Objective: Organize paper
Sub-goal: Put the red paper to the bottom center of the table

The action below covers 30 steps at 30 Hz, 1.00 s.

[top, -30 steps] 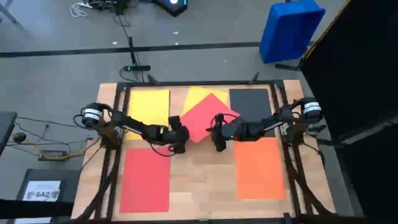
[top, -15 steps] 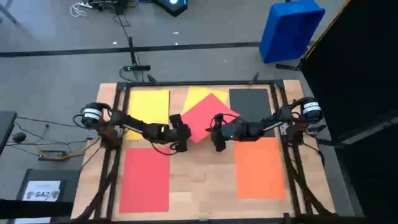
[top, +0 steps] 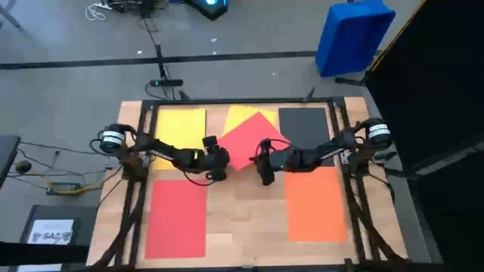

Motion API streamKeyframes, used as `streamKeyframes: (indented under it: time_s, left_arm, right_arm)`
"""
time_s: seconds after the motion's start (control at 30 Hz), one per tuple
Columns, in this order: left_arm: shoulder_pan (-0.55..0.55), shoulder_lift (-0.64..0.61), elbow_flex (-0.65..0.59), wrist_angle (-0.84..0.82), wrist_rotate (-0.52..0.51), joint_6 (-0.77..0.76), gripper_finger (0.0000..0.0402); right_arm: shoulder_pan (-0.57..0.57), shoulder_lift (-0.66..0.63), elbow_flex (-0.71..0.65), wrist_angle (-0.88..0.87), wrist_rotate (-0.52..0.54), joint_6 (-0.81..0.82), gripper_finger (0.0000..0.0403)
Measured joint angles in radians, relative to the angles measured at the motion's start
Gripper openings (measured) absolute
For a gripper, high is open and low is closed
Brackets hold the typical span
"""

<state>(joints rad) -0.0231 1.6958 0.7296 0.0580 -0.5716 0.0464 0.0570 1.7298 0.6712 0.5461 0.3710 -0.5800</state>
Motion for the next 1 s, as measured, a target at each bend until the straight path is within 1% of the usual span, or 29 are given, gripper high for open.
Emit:
streamKeyframes:
  time_s: [0.17, 0.2, 0.3, 0.37, 0.5, 0.67, 0.8, 1.0]
  left_arm:
    - [-0.02, 0.0, 0.0, -0.008, -0.001, 0.001, 0.0015]
    - [-0.025, -0.001, 0.0, -0.014, -0.001, 0.0, 0.0008]
    - [-0.039, -0.009, 0.024, -0.088, -0.001, -0.022, 0.0003]
    - [-0.051, -0.022, 0.052, -0.166, -0.002, -0.042, 0.0001]
    - [-0.083, -0.06, 0.123, -0.316, -0.016, -0.082, 0.0]
    - [-0.114, -0.077, 0.232, -0.444, -0.028, -0.085, 0.0]
    - [-0.124, -0.077, 0.306, -0.535, -0.03, -0.108, 0.0]
    - [-0.154, -0.077, 0.431, -0.7, -0.03, -0.179, 0.0]
  right_arm:
    - [0.0, 0.0, 0.0, 0.0, 0.001, 0.0, 0.0]
    - [0.0, 0.0, 0.0, -0.001, 0.006, 0.0, 0.0]
    - [0.007, -0.002, 0.0, -0.015, 0.046, 0.003, 0.0]
    - [0.012, -0.014, 0.0, -0.042, 0.058, 0.008, 0.0]
    - [0.013, -0.07, 0.0, -0.127, 0.054, 0.099, 0.0]
    - [0.013, -0.173, 0.001, -0.247, 0.023, 0.208, 0.0004]
    - [0.013, -0.277, 0.001, -0.384, 0.01, 0.277, 0.0031]
    - [0.014, -0.451, 0.0, -0.597, 0.009, 0.405, 0.0109]
